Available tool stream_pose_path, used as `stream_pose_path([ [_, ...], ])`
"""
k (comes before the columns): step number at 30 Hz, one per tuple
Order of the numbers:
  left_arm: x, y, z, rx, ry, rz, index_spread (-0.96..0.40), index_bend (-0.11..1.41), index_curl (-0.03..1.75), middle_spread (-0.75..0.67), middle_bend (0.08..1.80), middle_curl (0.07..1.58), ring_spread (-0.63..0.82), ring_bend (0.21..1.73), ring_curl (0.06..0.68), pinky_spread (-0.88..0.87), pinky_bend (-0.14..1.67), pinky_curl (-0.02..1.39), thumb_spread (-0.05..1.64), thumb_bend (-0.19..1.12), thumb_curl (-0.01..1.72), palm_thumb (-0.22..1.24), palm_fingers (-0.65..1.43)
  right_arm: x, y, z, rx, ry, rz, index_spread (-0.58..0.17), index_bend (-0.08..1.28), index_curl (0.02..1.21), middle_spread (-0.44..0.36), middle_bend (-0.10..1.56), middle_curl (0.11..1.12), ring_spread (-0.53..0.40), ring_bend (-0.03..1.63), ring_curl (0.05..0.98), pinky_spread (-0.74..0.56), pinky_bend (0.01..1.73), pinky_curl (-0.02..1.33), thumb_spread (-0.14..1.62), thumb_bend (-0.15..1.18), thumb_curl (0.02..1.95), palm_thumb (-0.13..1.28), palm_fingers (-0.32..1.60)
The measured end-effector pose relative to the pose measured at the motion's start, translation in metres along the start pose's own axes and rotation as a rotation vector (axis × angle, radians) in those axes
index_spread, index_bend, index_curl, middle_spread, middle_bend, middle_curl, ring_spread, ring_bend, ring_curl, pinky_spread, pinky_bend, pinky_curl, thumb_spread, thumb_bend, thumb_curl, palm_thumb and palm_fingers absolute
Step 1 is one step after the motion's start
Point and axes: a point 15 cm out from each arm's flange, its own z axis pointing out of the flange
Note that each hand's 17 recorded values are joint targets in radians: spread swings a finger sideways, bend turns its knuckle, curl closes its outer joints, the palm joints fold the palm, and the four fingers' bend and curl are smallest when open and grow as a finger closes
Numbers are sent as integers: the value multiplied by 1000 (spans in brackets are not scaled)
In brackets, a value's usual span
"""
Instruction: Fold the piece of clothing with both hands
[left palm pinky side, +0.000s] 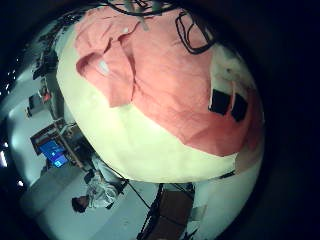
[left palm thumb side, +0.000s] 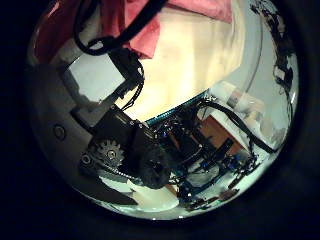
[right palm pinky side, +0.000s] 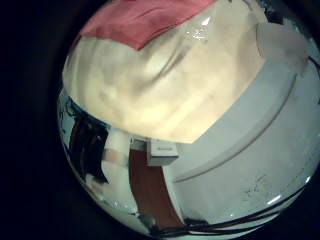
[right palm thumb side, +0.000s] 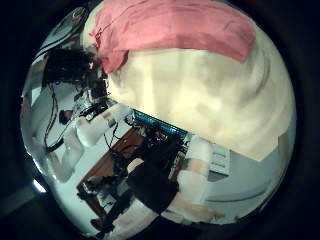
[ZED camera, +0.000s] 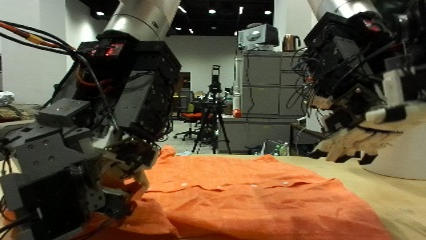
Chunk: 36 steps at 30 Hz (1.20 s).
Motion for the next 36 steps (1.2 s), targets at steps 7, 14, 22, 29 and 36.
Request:
stream_pose_path([
  [7,0,1,-6,2,3,-4,-651,331,910,-552,936,962,-466,1284,542,-692,1061,606,929,-15,672,859,1035,5,-20,33,60,18,-6,-215,159,273,36,263,364,91,352,292,164,234,317,1048,-15,289,362,236],
  [14,0,3,-9,-3,5,-4,-678,270,1022,-567,920,995,-468,1291,539,-689,1067,605,929,-16,693,855,1034,12,-30,55,20,20,1,-206,156,276,30,259,366,84,356,288,146,236,316,995,-17,309,437,231],
  [22,-3,9,-15,1,-1,-11,-702,194,1142,-584,893,1027,-468,1288,535,-687,1065,601,929,-16,711,851,1042,25,-58,55,99,76,1,-198,174,291,5,286,376,42,378,284,105,207,304,986,-14,333,562,315],
  [29,-4,10,-21,7,0,-12,-709,178,1213,-598,872,1051,-469,1291,535,-690,1060,600,929,-16,720,849,1039,30,-64,62,83,86,3,-224,202,320,-42,358,401,-22,402,282,46,170,275,981,-20,348,631,438],
  [36,-4,10,-23,10,-1,-13,-706,173,1260,-606,863,1071,-467,1292,533,-696,1054,599,930,-16,727,848,1035,33,-65,67,62,106,-2,-291,259,365,-116,468,448,-161,544,309,-99,203,238,951,-11,371,737,753],
])
